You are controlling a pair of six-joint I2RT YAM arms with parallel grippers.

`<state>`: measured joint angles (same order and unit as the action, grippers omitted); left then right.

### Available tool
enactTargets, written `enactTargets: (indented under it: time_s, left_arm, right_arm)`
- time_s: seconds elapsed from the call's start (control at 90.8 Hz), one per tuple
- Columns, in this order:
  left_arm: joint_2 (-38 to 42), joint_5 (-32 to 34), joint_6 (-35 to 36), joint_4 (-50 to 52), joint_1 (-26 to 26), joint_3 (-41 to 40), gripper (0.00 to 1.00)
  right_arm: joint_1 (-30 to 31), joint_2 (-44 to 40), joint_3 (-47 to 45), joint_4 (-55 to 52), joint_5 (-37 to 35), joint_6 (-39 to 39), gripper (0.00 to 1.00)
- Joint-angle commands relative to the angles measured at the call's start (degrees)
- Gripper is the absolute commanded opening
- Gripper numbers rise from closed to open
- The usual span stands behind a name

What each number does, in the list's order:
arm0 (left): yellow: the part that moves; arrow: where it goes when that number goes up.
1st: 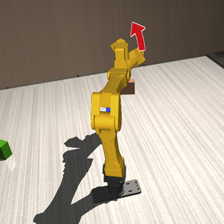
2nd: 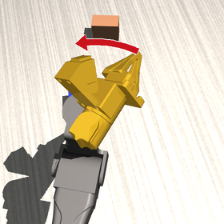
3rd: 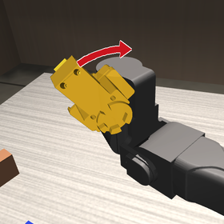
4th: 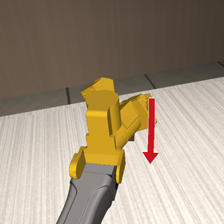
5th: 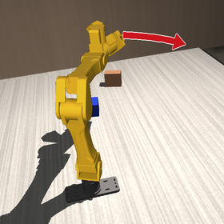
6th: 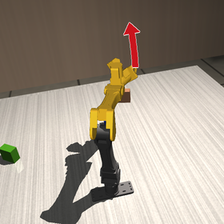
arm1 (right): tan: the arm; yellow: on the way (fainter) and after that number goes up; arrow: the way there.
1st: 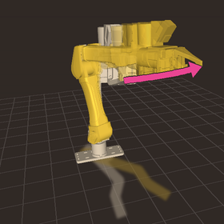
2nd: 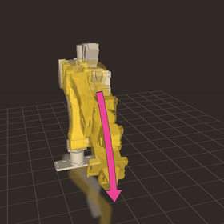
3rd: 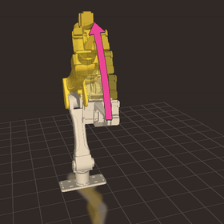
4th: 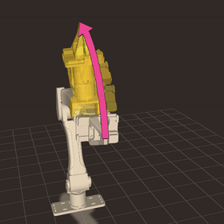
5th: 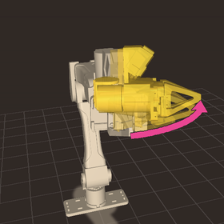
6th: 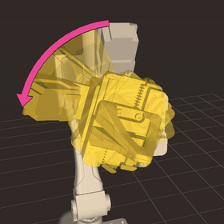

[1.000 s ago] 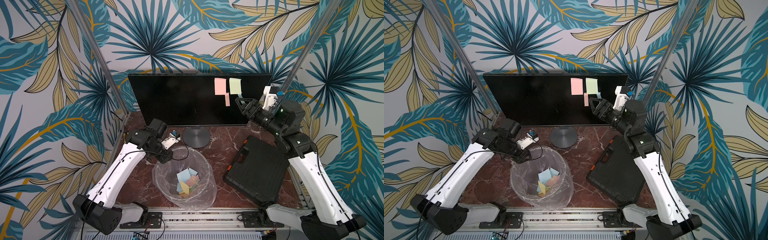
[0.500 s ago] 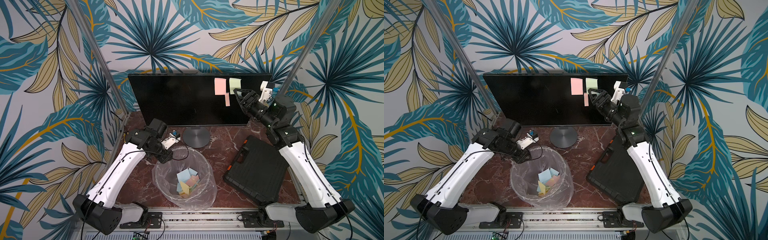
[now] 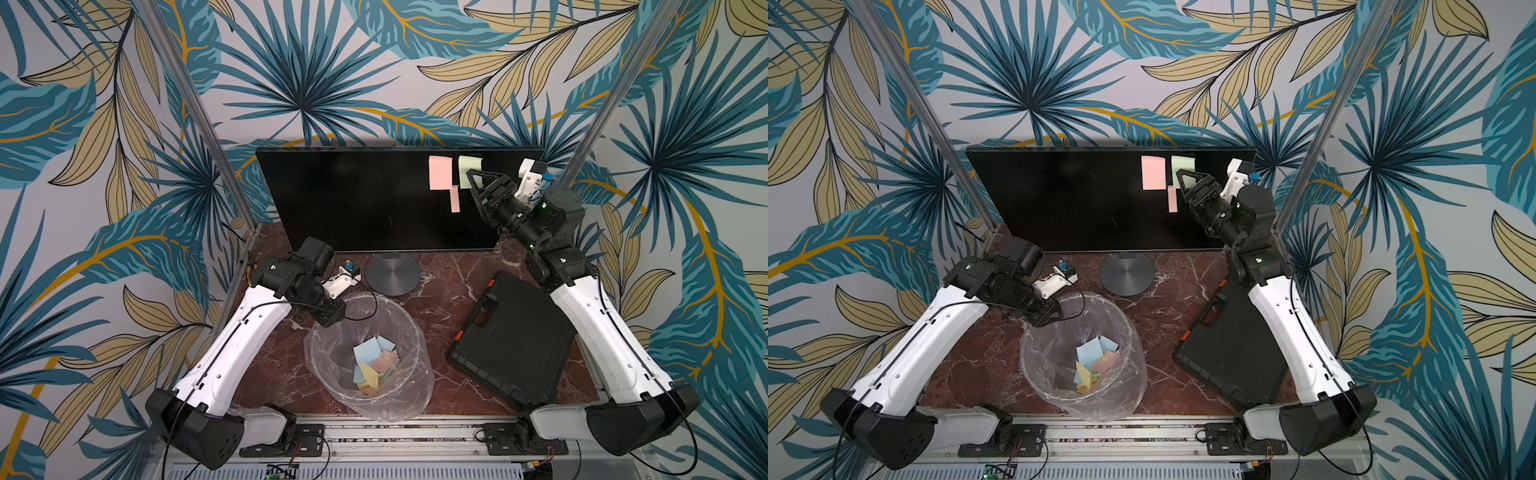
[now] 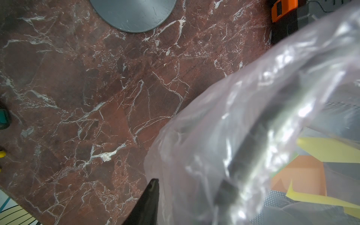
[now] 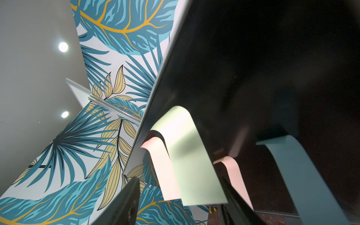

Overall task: Remove the sticky note from the monitor
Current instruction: Tear off the sticky note from the monitor.

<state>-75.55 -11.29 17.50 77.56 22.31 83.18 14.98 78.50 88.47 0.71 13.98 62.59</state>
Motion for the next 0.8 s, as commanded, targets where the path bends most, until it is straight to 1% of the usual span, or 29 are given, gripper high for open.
enactTargets:
  time_s: [0.0,0.099,0.154,0.286,0.397,0.43,0.452,0.529,0.54,0.595,0.793]
  left_arm:
    - [0.7,0.7,0.3,0.2,0.1,1.6,0.4]
    - [0.9,0.7,0.3,0.3,0.1,1.6,0.4]
    - [1.0,0.7,0.3,0.3,0.1,1.6,0.4]
    - [1.0,0.7,0.3,0.2,0.1,1.6,0.4]
    - [1.0,0.6,0.3,0.2,0.0,1.6,0.4]
    - [1.0,0.6,0.3,0.2,0.1,1.6,0.4]
    - [1.0,0.6,0.2,0.3,0.1,1.6,0.4]
    - [1.0,0.7,0.3,0.3,0.0,1.6,0.4]
    - [1.0,0.7,0.3,0.2,0.1,1.6,0.4]
    - [1.1,0.7,0.3,0.3,0.1,1.6,0.4]
    - [1.0,1.0,0.3,0.1,0.1,1.4,0.4]
  right_arm:
    - [-0.2,0.9,1.4,3.3,-0.6,0.7,0.61]
    - [-0.2,1.5,1.8,4.0,-0.3,1.1,0.58]
    - [-0.3,1.6,1.8,4.2,-0.3,1.2,0.51]
    - [-0.3,1.0,1.6,4.4,-0.3,1.1,0.4]
    - [-0.3,0.0,1.1,4.3,-0.4,0.8,0.27]
    - [-0.2,-0.3,0.9,4.3,-0.5,0.7,0.22]
    - [-0.2,-0.5,0.9,4.2,-0.6,0.6,0.21]
    - [-0.2,-1.1,0.9,3.6,-1.1,0.2,0.09]
    - [-0.2,-1.2,0.9,3.6,-1.1,0.2,0.05]
    - [-0.2,-1.4,1.2,3.3,-1.1,0.0,0.0]
    - [-0.2,-2.1,2.8,3.0,0.6,-1.0,0.0]
